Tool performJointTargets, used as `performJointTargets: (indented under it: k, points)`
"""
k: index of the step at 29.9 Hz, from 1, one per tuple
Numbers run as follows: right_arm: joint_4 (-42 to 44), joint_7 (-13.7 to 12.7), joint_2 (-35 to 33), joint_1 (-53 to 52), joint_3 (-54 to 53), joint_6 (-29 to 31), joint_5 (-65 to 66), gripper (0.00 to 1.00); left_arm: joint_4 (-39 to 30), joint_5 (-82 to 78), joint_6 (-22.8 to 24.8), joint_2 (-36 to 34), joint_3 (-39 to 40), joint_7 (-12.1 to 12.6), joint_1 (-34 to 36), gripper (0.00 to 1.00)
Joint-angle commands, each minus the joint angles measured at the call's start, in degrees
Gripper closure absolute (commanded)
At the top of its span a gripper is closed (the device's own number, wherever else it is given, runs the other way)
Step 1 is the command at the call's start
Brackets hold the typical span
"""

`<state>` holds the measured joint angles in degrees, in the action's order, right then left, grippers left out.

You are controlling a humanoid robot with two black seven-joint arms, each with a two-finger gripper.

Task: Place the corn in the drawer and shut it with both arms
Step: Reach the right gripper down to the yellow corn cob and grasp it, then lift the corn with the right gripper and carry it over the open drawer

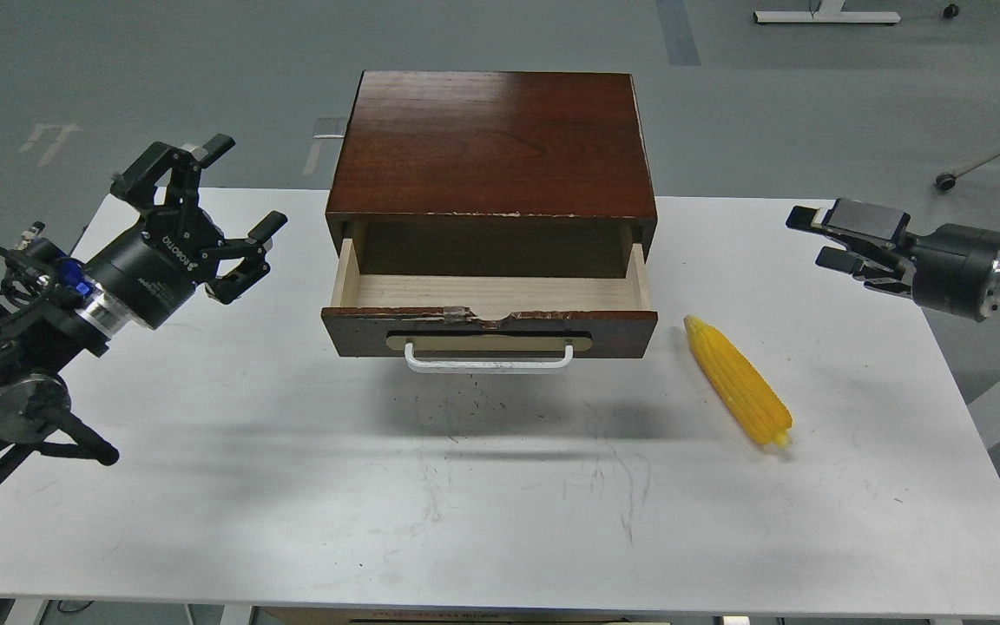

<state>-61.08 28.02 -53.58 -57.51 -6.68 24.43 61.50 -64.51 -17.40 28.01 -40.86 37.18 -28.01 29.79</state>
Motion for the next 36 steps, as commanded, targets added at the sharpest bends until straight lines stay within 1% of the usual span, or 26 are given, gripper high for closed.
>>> performJointTargets:
  k: [1,4,7,12,15,23,29,30,31,32,33,35,36]
  points:
    - [-0.01,-0.02,-0.03,-5.59,9.03,-0.69,9.49,0.00,-0.18,0.00,-0.01,0.07,0.00,0.01,0.01,0.00]
    - [0.25,-0.02,0.84,-6.92,13.17,-1.75,12.93,0.00,-0.26,0.00,-0.01,0.07,0.00,0.01,0.01,0.00]
    - [1.04,-0.02,4.35,-7.01,15.81,-4.73,16.00,0.00,-0.44,0.00,-0.01,0.07,0.00,0.01,0.01,0.00]
    - [3.42,-0.02,7.79,-7.01,19.33,-6.41,16.37,0.00,-0.53,0.00,-0.01,0.07,0.00,0.01,0.01,0.00]
    - [5.08,-0.02,9.80,-6.83,22.13,-8.77,16.37,0.00,-0.61,0.00,-0.01,0.16,0.00,0.01,0.01,0.00]
    - [6.06,-0.02,12.62,-5.95,24.08,-9.57,16.28,0.01,-0.62,0.00,-0.01,0.25,0.00,0.01,0.01,0.00]
    - [6.23,-0.02,13.24,-5.16,24.69,-9.57,16.28,0.09,-0.62,0.00,-0.01,0.16,0.00,0.01,0.01,0.00]
    - [6.23,-0.02,13.33,-5.16,25.74,-9.57,16.28,0.12,-0.62,0.00,-0.01,0.16,0.08,0.01,0.01,0.00]
    - [6.32,-0.02,13.33,-5.16,26.53,-9.57,16.28,0.20,-0.62,0.00,-0.01,0.16,0.08,0.01,0.01,0.00]
    - [6.32,-0.02,13.33,-5.16,26.71,-9.57,16.28,0.25,-0.62,0.00,-0.01,0.16,0.08,0.01,0.01,0.00]
    - [6.41,-0.02,13.33,-5.07,26.89,-9.66,16.28,0.33,-0.62,0.00,-0.01,0.16,0.08,0.01,0.01,0.00]
    - [6.41,-0.02,13.33,-4.98,26.98,-9.66,16.28,0.47,-0.70,0.00,-0.01,0.16,0.08,0.01,0.01,0.00]
    - [6.41,-0.02,13.33,-5.07,26.98,-9.66,16.28,0.58,-0.70,0.00,-0.01,0.16,0.08,0.01,0.01,0.00]
